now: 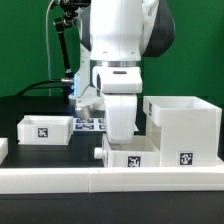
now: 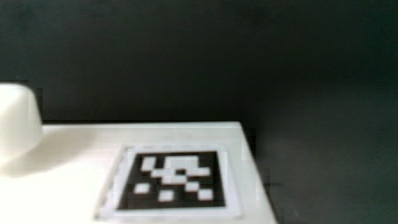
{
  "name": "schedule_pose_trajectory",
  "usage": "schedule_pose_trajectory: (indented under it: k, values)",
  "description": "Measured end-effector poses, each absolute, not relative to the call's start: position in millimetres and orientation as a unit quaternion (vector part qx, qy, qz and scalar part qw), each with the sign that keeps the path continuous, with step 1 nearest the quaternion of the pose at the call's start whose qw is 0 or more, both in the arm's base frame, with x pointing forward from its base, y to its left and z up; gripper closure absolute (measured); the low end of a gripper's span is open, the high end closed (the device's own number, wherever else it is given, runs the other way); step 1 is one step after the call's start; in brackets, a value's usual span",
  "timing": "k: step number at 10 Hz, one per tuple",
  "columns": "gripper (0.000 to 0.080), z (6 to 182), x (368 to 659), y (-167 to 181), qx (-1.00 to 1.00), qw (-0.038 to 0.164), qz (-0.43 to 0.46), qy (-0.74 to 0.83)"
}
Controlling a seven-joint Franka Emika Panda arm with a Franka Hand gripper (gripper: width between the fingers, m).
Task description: Assemble drawer
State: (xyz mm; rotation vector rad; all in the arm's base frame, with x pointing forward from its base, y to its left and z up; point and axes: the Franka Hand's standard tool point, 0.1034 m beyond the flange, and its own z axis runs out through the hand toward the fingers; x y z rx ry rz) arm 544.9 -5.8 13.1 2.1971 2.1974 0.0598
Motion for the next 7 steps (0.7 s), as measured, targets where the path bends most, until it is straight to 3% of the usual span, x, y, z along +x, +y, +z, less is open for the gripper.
schedule_pose_trajectory:
  k: [7]
  values:
    - [0.0757, 13.0, 544.6, -5.0, 0.729, 0.016, 0.02, 0.684]
